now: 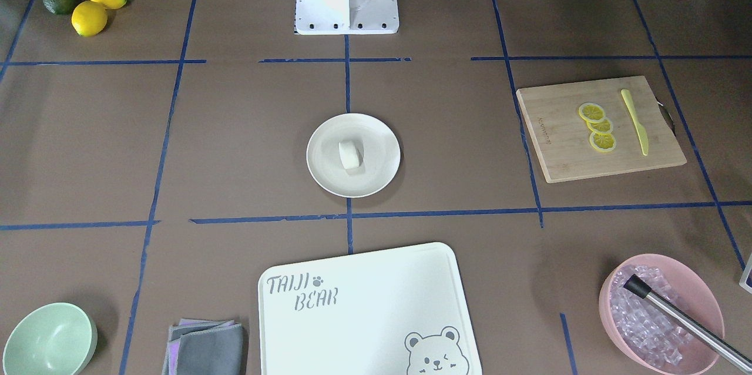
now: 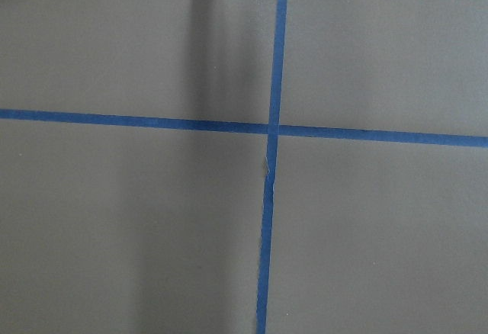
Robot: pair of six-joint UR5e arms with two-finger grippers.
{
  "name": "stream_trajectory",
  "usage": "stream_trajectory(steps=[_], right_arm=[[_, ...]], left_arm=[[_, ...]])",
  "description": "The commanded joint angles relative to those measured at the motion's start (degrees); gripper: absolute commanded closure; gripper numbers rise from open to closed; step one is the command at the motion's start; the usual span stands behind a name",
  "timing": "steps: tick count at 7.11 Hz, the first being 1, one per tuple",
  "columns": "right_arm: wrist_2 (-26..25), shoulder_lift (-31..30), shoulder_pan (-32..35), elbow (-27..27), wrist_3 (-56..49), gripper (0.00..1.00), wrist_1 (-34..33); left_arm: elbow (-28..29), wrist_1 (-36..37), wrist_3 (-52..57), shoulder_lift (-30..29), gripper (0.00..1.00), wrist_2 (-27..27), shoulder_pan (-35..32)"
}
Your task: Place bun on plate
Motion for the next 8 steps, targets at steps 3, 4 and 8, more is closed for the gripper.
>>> stream_trajectory(steps=[3, 4, 8], right_arm=[[-2.47, 0.22, 0.01, 0.55, -0.08, 0.00, 0.26], [-2.47, 0.22, 0.01, 0.55, -0.08, 0.00, 0.26], [-2.47, 0.14, 0.01, 0.46, -0.08, 0.00, 0.26]], left_arm=[[0.76, -4.72, -3.66, 2.45, 0.00, -0.07, -0.75], [0.93, -4.72, -3.94, 2.45, 0.00, -0.16, -0.75], [1.99, -4.72, -3.95, 2.36, 0.00, -0.16, -0.66]])
